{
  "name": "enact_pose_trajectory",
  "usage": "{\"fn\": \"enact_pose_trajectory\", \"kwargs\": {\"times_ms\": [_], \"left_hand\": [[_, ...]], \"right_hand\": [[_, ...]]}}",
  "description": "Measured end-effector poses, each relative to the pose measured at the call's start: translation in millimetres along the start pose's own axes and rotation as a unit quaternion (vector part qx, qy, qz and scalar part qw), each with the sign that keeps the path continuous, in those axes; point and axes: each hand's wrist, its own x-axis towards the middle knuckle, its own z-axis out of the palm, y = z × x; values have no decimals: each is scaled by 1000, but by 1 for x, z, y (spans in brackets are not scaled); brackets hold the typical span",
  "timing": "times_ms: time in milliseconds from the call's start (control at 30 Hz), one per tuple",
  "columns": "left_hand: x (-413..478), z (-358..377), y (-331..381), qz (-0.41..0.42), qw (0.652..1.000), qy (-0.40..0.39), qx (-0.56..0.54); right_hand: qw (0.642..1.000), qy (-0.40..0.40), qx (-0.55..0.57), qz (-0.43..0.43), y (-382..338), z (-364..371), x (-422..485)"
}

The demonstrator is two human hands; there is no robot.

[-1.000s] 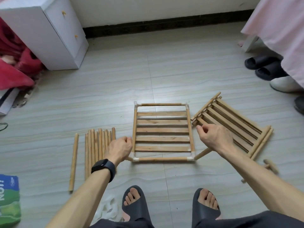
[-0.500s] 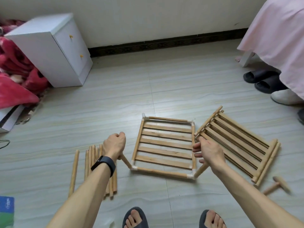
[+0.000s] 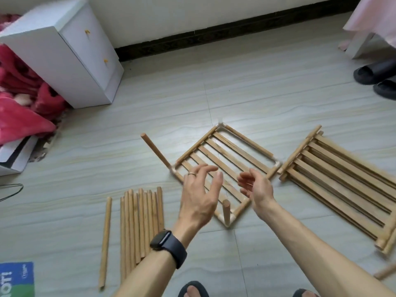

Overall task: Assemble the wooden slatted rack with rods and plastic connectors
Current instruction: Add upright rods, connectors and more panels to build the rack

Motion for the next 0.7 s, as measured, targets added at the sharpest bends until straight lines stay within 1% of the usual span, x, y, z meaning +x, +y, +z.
{"fn": "enact_pose_trajectory", "kwargs": {"times_ms": [33,67,100,133,167,200,233,267,367,467,567,600,700], "left_hand": [[-6,6,5,30,999,-38,19],[-11,12,8,62,995,-58,53],[-14,16,8,96,989,-57,95],[-14,18,5,130,981,-44,141],[-13,17,1,152,972,-33,179],[-12,14,-6,161,966,-33,201],[-12,9,-14,160,963,-42,215],[-11,2,-22,154,961,-52,224],[-9,-28,-51,123,963,-57,231],[-7,-64,-78,65,970,-10,235],[-3,-94,-95,-7,968,52,245],[-1,-99,-100,-39,970,71,230],[10,-107,-110,-127,974,139,130]], "right_hand": [[991,20,-129,-29,9,-15,14],[960,20,-277,-46,20,-30,25],[907,2,-417,-54,32,-45,35],[842,-30,-535,-64,43,-57,43],[774,-66,-625,-70,52,-65,47],[719,-94,-685,-71,58,-69,47],[683,-114,-717,-77,63,-70,47],[656,-124,-739,-86,67,-69,47],[594,-139,-785,-107,70,-55,49],[548,-143,-816,-118,69,-39,54],[524,-133,-830,-139,67,-28,64],[517,-129,-835,-139,67,-26,68],[491,-140,-853,-108,68,-23,75]]}}
